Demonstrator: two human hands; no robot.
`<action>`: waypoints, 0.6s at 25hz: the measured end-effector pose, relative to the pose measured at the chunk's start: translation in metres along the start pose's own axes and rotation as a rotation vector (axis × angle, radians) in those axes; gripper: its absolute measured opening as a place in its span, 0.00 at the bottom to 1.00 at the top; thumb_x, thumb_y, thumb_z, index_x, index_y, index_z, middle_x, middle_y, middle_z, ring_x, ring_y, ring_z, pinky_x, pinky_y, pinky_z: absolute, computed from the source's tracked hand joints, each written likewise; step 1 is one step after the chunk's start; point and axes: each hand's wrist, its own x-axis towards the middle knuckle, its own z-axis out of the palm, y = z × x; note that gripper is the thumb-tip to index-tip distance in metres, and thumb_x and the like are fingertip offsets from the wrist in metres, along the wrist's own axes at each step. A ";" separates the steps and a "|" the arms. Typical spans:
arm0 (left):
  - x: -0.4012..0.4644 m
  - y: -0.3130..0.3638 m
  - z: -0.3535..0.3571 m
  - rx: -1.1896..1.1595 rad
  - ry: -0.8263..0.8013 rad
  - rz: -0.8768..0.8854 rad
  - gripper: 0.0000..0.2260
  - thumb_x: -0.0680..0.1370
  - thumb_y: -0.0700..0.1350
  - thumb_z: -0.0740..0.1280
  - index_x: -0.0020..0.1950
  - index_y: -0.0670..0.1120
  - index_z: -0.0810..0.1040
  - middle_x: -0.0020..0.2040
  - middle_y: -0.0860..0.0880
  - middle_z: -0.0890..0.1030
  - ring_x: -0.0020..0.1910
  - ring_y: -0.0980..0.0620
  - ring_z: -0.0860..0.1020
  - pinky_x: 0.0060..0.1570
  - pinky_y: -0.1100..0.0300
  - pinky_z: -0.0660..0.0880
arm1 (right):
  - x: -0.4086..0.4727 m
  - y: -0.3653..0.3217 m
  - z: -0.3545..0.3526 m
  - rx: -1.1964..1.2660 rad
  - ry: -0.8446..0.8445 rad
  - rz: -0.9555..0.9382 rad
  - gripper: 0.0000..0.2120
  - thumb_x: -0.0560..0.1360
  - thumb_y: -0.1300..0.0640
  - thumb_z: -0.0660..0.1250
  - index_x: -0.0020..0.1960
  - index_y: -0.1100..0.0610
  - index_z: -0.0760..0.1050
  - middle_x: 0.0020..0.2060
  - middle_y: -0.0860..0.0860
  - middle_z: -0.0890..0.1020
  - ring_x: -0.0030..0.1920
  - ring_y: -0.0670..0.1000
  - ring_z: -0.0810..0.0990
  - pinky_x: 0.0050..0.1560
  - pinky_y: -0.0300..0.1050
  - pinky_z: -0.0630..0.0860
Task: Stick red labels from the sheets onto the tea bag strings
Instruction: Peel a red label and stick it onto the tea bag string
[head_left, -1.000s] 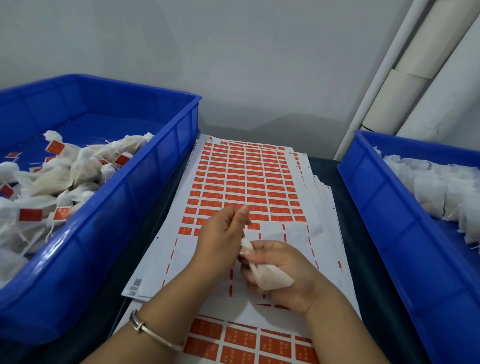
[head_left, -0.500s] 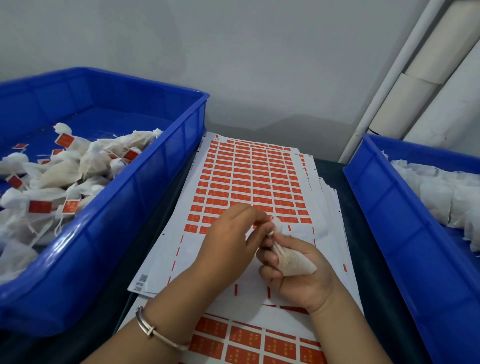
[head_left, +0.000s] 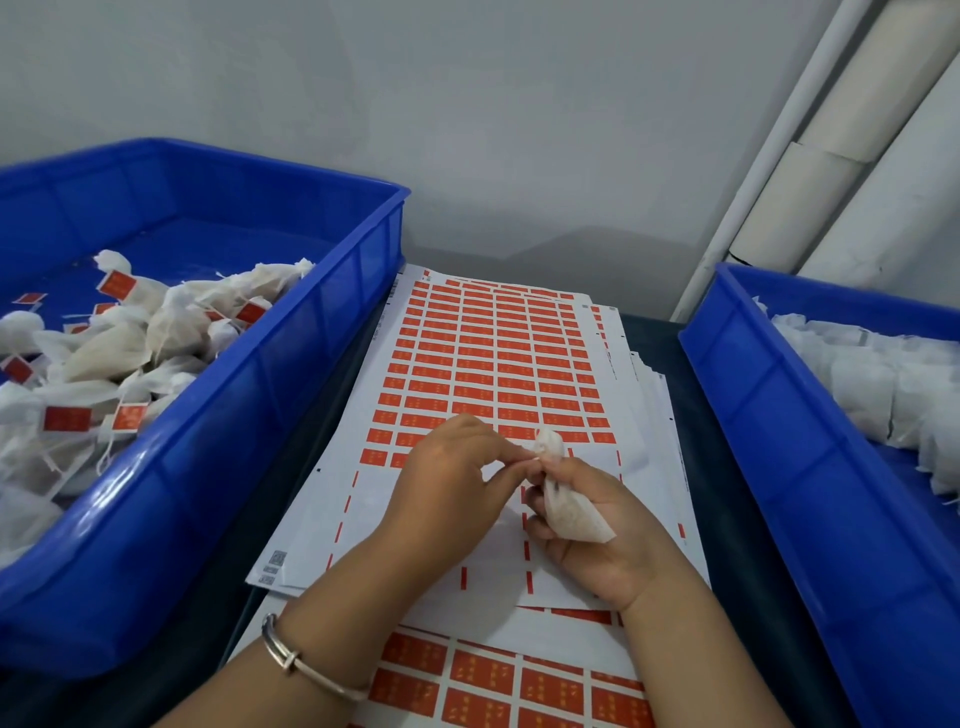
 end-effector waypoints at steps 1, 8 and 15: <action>0.000 0.001 0.000 -0.008 -0.012 -0.018 0.06 0.73 0.51 0.71 0.48 0.54 0.83 0.45 0.60 0.79 0.44 0.60 0.73 0.47 0.71 0.69 | 0.000 -0.001 0.000 -0.017 0.005 -0.007 0.14 0.59 0.54 0.75 0.44 0.54 0.84 0.36 0.54 0.82 0.32 0.50 0.80 0.32 0.41 0.76; 0.000 0.000 0.002 -0.021 -0.194 -0.118 0.10 0.76 0.52 0.66 0.37 0.60 0.68 0.40 0.65 0.71 0.42 0.63 0.72 0.40 0.76 0.65 | -0.001 -0.003 -0.001 -0.083 0.061 -0.038 0.16 0.68 0.55 0.71 0.55 0.56 0.77 0.36 0.52 0.82 0.33 0.49 0.82 0.31 0.41 0.76; 0.004 -0.005 0.003 0.129 -0.050 -0.071 0.02 0.79 0.50 0.62 0.49 0.56 0.69 0.48 0.59 0.72 0.44 0.58 0.71 0.42 0.72 0.65 | -0.001 -0.002 0.004 -0.132 0.094 -0.051 0.05 0.73 0.56 0.70 0.42 0.51 0.84 0.35 0.51 0.83 0.32 0.48 0.82 0.32 0.40 0.77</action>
